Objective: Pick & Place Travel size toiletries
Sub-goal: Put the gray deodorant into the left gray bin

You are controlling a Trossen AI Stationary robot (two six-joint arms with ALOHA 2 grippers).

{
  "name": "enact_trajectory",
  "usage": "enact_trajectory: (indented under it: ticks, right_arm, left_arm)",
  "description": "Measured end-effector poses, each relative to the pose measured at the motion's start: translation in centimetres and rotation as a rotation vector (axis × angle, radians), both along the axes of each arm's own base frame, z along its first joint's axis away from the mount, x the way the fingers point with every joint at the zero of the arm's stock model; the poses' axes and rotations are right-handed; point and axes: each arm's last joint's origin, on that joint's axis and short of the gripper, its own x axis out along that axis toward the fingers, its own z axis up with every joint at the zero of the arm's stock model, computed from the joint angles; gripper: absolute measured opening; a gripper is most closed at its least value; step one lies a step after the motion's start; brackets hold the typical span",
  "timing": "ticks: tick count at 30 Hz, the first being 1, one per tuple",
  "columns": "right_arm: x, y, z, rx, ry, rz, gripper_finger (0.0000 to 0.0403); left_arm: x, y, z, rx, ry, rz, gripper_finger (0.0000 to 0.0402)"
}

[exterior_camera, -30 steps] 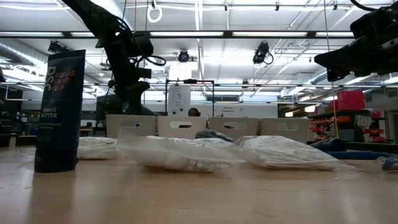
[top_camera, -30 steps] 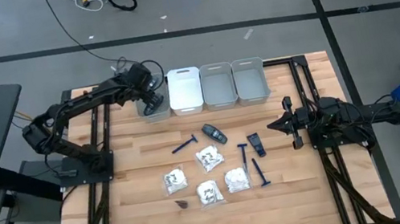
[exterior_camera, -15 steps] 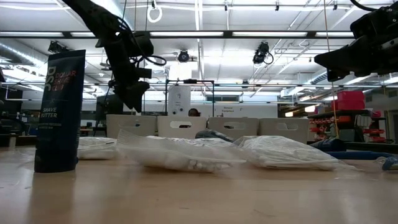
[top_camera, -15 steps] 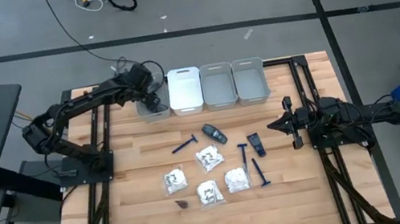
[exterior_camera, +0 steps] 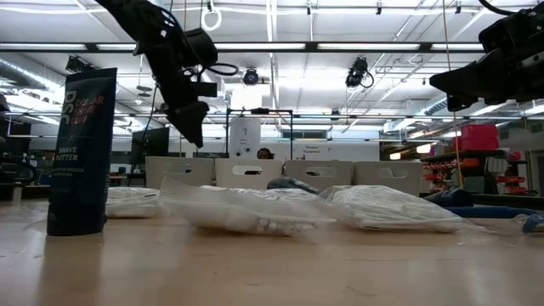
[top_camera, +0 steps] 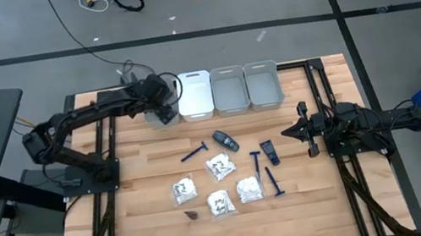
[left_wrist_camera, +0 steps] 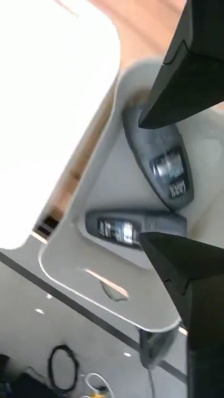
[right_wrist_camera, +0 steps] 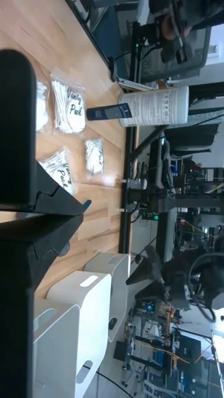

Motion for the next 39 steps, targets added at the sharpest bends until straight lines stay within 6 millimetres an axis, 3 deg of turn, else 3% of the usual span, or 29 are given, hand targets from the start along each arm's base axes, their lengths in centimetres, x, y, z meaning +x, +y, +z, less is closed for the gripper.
enact_trajectory:
  ticks: [11,24,30,34,39]
  right_arm:
    - [0.0,0.0,0.0,0.0,0.0,0.0,0.0014]
    - [0.0,0.0,0.0,0.0,0.0,0.001,0.0013]
    - [0.0,0.0,0.0,0.0,0.0,0.0,0.0013]
    - [0.0,0.0,0.0,0.0,0.0,0.001,0.0013]
    - [0.0,0.0,0.0,0.0,0.0,0.0,0.0014]
  left_arm:
    - [2.2,-3.6,0.3,-0.016,-0.05,-0.171,0.0283]
    - [4.1,-6.5,0.8,-0.026,-0.141,-0.336,0.0283]
    - [5.1,-8.1,1.3,0.053,-0.148,-0.546,0.0283]
    - [5.8,-9.2,2.2,0.064,-0.163,-0.722,0.0283]
    - [6.4,-9.5,3.7,0.096,-0.203,-0.763,0.0283]
